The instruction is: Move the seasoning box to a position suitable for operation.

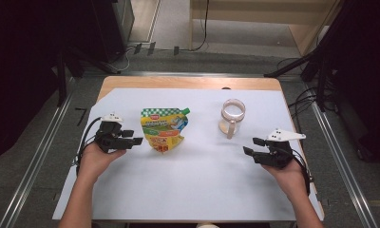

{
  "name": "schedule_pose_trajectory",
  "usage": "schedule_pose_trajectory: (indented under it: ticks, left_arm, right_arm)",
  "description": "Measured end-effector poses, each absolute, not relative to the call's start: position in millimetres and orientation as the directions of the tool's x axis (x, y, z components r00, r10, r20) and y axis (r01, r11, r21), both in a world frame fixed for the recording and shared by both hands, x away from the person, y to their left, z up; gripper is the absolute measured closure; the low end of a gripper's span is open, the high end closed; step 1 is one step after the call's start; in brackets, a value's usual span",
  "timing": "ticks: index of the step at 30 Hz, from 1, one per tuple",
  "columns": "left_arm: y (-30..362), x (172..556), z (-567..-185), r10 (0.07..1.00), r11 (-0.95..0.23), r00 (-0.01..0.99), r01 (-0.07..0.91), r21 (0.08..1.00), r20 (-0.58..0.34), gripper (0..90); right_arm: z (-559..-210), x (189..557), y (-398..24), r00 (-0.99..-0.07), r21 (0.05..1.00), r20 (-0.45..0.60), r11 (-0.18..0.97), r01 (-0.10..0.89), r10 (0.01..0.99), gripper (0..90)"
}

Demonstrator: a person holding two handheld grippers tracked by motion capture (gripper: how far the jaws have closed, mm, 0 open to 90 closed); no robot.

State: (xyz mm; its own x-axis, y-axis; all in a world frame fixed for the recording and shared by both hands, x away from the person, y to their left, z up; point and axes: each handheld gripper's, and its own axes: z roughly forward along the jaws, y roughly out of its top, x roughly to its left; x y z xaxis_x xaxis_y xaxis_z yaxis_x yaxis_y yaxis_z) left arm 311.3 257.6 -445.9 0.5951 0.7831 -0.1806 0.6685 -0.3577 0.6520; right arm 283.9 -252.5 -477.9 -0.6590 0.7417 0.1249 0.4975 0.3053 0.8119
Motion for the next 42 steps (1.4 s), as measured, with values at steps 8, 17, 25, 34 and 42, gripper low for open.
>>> schedule_pose_trajectory:
  ticks: [8, 17, 25, 34, 42]
  left_arm:
    - [255.1, 310.3, -443.1, 0.766, -0.366, 0.614, 0.658, 0.658, -0.188, 43.0]
    - [251.9, 311.7, -445.2, 0.76, -0.383, 0.626, 0.647, 0.659, -0.173, 42.2]
    - [254.2, 313.3, -445.0, 0.757, -0.369, 0.623, 0.656, 0.659, -0.197, 42.0]
    - [255.7, 312.6, -443.7, 0.755, -0.349, 0.62, 0.656, 0.669, -0.213, 41.6]
    - [256.2, 313.4, -442.5, 0.753, -0.347, 0.622, 0.654, 0.673, -0.216, 41.6]
  right_arm:
    - [-476.2, 285.2, -250.8, -0.635, 0.799, 0.17, 0.272, 0.536, 0.753, 44.9]
    - [-476.8, 283.2, -248.1, -0.649, 0.806, 0.155, 0.285, 0.519, 0.745, 48.4]
    - [-476.9, 281.9, -246.9, -0.651, 0.82, 0.137, 0.284, 0.498, 0.746, 50.6]
    - [-477.9, 282.6, -244.6, -0.661, 0.817, 0.148, 0.286, 0.501, 0.735, 51.5]
    - [-479.8, 287.1, -238.1, -0.666, 0.81, 0.138, 0.304, 0.501, 0.733, 46.8]
